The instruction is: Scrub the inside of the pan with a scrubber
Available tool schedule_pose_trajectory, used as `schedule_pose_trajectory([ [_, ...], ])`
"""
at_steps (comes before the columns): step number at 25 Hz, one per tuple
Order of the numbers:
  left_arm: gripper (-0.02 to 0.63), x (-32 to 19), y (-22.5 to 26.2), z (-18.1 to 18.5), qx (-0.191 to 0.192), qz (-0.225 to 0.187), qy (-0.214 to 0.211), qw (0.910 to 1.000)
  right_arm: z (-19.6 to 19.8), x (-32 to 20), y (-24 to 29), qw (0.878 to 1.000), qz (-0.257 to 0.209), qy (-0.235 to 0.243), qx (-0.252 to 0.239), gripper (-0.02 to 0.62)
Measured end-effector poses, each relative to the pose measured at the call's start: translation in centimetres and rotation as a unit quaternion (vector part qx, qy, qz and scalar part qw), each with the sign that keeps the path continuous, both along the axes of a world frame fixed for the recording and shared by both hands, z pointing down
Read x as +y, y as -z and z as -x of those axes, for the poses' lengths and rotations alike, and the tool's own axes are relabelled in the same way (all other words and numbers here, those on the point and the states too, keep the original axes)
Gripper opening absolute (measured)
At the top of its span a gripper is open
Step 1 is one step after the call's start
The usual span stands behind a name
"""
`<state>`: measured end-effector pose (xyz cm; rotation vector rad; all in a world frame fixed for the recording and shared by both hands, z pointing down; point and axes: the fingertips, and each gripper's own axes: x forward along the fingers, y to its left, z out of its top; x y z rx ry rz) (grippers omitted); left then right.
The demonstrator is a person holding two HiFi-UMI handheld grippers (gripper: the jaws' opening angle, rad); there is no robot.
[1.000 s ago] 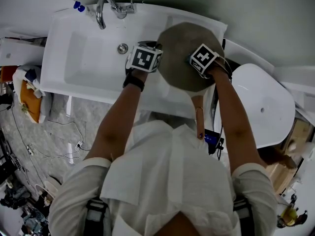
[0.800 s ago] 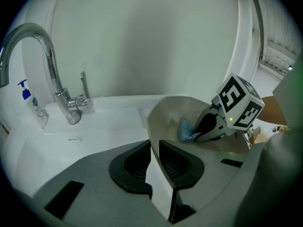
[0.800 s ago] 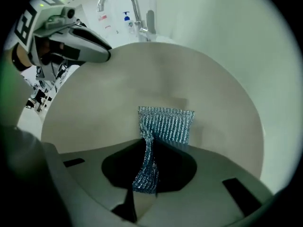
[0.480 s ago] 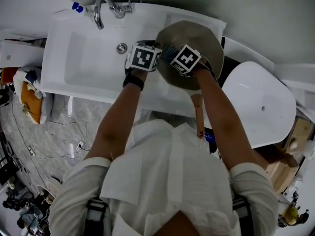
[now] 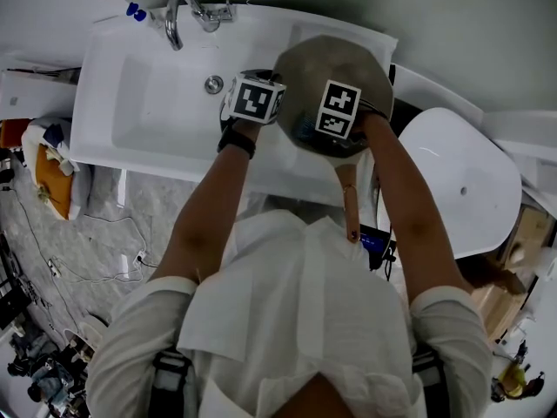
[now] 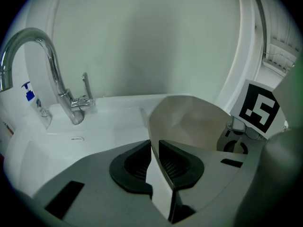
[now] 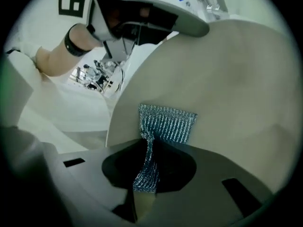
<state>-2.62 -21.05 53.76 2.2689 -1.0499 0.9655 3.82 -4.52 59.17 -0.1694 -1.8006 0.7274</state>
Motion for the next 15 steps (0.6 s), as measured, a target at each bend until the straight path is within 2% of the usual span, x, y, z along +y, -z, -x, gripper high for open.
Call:
schedule_pose_trajectory([
  [4, 0.061, 0.0, 0.0, -0.1, -0.002, -0.002, 0.001, 1.0000, -5.1, 1.3, -0.4, 0.989, 0.029, 0.067, 0.126, 0.048],
  [7, 0.061, -0.1, 0.1, -0.1, -0.002, -0.002, 0.005, 1.0000, -5.5, 1.4, -0.6, 0.985, 0.030, 0.069, 0.158, 0.048],
  [9, 0.058, -0.1, 0.1, -0.3, -0.002, -0.003, 0.007, 1.0000, -3.8, 1.3, -0.5, 0.990, 0.039, 0.037, 0.127, 0.048],
  [12, 0.055, -0.2, 0.1, -0.4, -0.006, -0.004, 0.011, 0.9999, 0.1, 0.2, 0.3, 0.998, 0.046, -0.043, 0.031, 0.048],
  [15, 0.054, -0.2, 0.1, -0.3, -0.005, -0.003, 0.013, 0.9999, 3.1, -1.9, 1.3, 0.990, 0.024, -0.124, -0.058, 0.048],
])
